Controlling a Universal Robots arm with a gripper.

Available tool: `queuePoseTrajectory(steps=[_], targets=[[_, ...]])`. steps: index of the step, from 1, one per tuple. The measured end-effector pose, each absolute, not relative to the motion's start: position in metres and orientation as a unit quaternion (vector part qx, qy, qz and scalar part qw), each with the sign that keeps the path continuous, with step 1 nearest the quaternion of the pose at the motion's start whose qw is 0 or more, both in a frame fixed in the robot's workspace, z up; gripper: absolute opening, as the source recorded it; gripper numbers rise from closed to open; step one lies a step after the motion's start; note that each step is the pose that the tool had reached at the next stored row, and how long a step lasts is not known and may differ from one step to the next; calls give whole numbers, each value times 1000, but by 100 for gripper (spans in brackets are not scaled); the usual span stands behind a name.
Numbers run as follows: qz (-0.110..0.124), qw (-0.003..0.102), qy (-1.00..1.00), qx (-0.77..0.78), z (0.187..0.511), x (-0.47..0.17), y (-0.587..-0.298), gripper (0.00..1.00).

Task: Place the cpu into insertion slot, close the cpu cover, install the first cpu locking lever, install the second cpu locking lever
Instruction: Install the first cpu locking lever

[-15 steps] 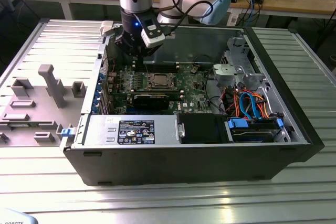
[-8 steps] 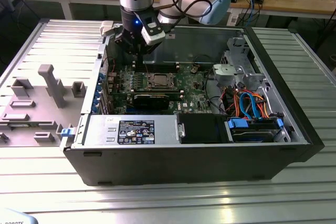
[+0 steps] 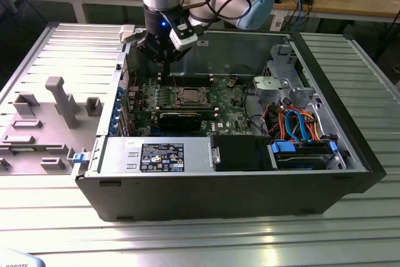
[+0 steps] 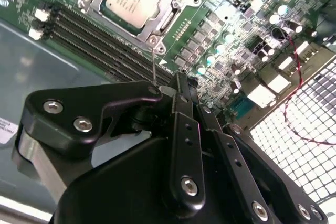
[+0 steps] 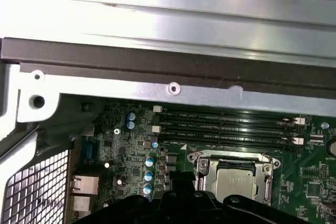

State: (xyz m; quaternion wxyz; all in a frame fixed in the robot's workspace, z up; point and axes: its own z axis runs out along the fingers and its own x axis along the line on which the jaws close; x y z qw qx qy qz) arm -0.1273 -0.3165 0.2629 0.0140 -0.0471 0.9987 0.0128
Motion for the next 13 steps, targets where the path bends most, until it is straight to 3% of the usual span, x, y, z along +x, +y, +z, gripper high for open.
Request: queuePoseTrajectory(steps=[13], targets=[[9,14,999,-49,263,-122,-313,11]])
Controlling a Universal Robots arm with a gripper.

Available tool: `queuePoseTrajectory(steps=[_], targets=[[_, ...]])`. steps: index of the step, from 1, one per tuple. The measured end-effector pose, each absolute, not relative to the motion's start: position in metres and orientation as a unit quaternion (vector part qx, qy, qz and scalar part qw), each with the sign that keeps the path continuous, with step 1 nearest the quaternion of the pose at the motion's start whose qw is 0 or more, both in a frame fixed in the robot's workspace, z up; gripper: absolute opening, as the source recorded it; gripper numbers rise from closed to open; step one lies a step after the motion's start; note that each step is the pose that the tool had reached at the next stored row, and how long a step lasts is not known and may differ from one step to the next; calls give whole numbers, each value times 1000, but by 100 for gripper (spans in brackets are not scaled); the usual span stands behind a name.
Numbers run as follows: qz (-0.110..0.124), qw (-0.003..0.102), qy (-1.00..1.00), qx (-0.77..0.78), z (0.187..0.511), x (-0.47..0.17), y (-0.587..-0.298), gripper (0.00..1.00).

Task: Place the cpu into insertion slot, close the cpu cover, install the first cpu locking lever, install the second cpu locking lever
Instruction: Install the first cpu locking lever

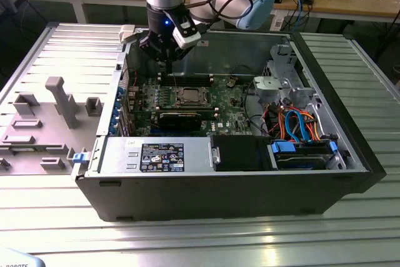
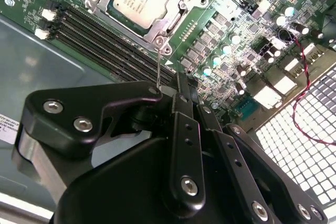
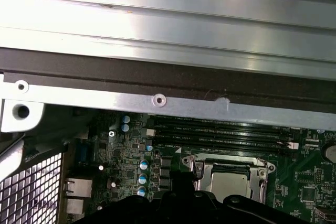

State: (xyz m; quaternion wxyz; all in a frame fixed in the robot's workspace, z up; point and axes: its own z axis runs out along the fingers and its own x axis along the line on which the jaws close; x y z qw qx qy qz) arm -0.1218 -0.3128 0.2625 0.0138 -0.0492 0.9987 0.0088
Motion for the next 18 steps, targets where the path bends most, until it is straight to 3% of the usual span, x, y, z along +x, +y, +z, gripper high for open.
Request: queuePoseTrajectory(steps=[18], targets=[[9,14,999,-41,262,-110,-313,11]])
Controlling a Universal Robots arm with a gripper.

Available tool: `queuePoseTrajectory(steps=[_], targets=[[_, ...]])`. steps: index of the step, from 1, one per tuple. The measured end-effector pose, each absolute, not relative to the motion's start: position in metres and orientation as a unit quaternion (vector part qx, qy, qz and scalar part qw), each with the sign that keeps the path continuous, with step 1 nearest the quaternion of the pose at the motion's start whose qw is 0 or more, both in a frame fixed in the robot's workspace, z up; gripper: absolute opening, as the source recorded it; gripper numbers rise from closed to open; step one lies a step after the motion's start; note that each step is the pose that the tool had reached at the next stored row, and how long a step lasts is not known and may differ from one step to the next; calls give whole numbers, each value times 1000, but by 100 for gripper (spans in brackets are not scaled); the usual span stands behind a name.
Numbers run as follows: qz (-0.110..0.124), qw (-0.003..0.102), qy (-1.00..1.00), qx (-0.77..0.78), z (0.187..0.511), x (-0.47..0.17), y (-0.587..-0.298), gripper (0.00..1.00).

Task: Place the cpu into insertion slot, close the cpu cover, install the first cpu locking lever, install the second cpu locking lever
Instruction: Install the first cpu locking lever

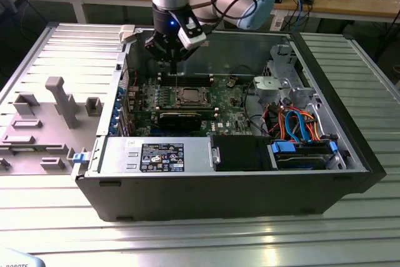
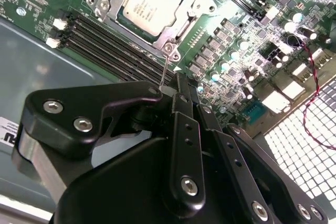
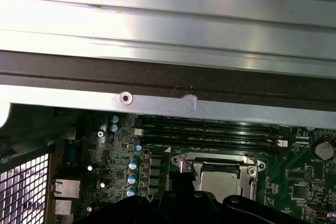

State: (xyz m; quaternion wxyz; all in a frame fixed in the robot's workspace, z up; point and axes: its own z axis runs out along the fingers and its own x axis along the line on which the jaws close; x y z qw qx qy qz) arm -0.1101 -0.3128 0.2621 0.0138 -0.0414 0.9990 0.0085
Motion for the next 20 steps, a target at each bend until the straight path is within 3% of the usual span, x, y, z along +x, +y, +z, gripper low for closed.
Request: queuePoseTrajectory(steps=[20], targets=[[8,14,999,-31,261,-98,-313,11]])
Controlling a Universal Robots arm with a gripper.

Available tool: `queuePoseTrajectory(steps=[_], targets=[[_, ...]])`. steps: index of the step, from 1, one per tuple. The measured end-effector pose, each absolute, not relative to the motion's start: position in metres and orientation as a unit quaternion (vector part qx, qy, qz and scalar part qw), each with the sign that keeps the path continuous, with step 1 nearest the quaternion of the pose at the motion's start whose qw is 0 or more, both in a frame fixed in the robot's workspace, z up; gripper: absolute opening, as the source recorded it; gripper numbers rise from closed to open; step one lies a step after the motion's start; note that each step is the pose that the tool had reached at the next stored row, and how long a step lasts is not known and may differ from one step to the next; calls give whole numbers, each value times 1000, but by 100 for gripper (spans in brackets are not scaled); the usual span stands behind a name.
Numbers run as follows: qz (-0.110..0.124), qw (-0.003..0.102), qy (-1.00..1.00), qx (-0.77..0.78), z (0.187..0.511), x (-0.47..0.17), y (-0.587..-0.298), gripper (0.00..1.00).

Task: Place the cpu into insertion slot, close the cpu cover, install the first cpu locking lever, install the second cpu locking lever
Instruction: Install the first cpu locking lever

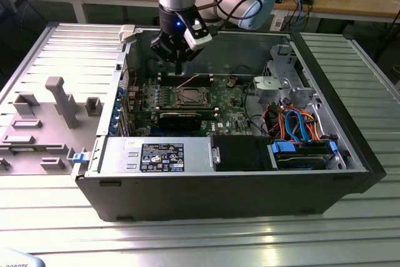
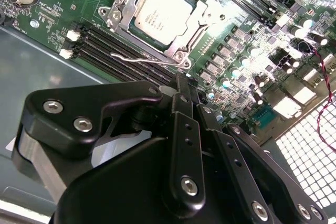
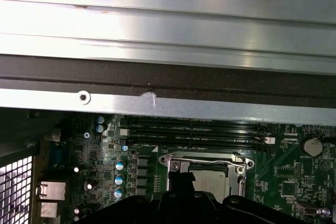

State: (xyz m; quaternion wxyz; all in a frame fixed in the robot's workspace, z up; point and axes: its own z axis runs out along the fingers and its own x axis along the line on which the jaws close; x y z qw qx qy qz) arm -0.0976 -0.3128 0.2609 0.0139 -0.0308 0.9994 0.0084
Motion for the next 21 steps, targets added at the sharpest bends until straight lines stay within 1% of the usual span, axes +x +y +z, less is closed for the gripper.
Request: queuePoseTrajectory(steps=[10,13,21], targets=[[9,14,999,-31,259,-95,-313,11],[13,14,999,-29,254,-90,-313,11],[13,14,999,-29,243,-81,-312,11]])
